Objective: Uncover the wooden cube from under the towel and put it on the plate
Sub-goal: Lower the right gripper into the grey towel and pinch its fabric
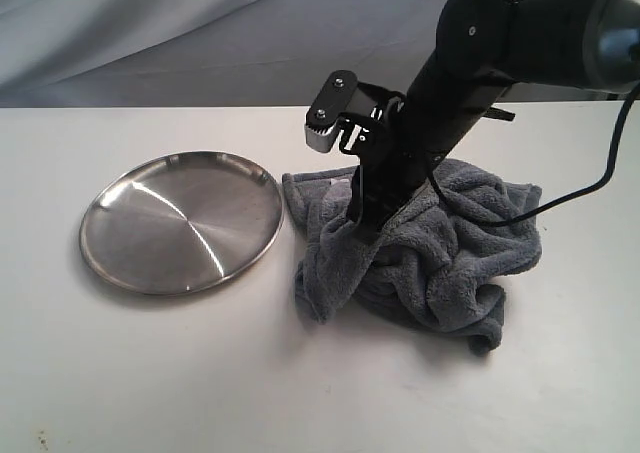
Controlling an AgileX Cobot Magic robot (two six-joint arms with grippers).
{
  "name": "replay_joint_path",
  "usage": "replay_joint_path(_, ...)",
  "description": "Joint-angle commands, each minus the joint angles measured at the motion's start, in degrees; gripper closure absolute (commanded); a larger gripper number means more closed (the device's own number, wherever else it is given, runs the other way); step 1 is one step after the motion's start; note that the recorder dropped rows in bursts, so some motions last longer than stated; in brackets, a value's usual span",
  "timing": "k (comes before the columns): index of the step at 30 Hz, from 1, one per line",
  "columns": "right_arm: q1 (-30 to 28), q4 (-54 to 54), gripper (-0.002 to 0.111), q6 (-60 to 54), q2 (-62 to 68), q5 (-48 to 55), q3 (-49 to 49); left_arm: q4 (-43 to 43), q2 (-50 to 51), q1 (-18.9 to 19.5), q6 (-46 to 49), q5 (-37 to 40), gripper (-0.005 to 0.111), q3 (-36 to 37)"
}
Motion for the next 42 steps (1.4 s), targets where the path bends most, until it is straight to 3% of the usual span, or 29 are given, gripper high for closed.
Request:
replay_joint_path(1, 0.0, -7.2, 0.086, 4.0, -0.8, -1.8, 0.2, 0.3, -0.2, -0.3, -0.2, -0.8, 0.107, 0.2)
replay_joint_path(7, 0.0, -9.1, 0.031, 4.2, -0.8, -5.4, 0.2, 0.3, -0.2, -0.3, -0.2, -0.8, 0.107, 0.2)
replay_joint_path(10, 0.0, -11.3, 0.018, 5.6, -0.8, -9.6, 0.2, 0.3, -0.2, -0.3, -0.2, -0.8, 0.107, 0.2)
replay_joint_path(35, 0.1, -11.8, 0.021, 5.6, 9.5, -7.6, 0.2, 0.3, -0.2, -0.3, -0.2, -0.8, 0.107, 0.2)
replay_joint_path(38, 0.1, -10.7, 0.032, 5.5, 9.7, -7.7, 0.2, 0.3, -0.2, -0.3, -0.2, -0.8, 0.107, 0.2)
replay_joint_path(42, 0.1, -10.7, 0.064, 5.5, 9.6, -7.6, 0.2, 0.3, -0.2, -0.3, -0.2, -0.8, 0.107, 0.2)
